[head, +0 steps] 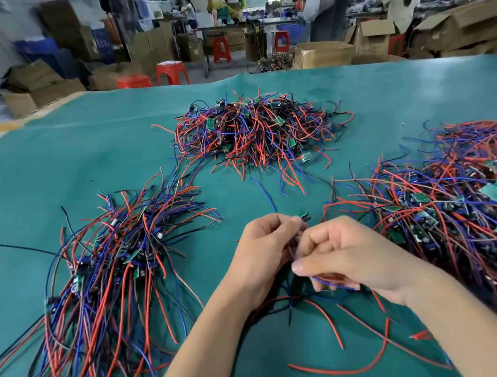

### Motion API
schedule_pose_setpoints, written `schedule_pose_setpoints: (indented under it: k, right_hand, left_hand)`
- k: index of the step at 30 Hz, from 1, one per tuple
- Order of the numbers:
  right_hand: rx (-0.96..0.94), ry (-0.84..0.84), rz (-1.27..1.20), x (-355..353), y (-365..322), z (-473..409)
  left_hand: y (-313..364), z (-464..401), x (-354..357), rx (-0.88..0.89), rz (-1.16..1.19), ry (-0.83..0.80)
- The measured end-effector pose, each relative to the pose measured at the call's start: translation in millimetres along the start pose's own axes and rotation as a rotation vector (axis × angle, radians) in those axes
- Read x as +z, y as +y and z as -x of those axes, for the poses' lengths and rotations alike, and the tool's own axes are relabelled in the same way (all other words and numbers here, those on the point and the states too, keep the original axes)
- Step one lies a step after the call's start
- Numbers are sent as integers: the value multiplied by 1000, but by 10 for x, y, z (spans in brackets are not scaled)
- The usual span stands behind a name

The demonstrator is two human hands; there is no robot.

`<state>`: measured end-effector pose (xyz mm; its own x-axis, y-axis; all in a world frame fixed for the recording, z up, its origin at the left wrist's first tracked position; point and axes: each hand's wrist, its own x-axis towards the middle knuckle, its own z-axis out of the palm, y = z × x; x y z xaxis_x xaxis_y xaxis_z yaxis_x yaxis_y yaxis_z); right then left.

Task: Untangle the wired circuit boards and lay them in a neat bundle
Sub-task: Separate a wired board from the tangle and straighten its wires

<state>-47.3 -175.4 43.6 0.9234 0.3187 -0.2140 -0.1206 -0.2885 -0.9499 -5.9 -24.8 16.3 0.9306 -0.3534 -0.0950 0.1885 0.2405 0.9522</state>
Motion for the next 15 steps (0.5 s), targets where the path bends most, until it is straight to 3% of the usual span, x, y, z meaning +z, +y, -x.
schedule_pose_setpoints:
  k: [2, 7, 15]
  right_hand:
    - [-15, 94, 10, -24, 35, -25]
    - [-70, 529, -82, -107, 141, -106]
    - [-156, 407, -279, -111, 135, -93]
  left_hand:
    - [4, 7, -9, 14, 19, -16]
    - [17, 33, -27, 19, 35, -83]
    - [17, 63, -17, 23, -49, -191]
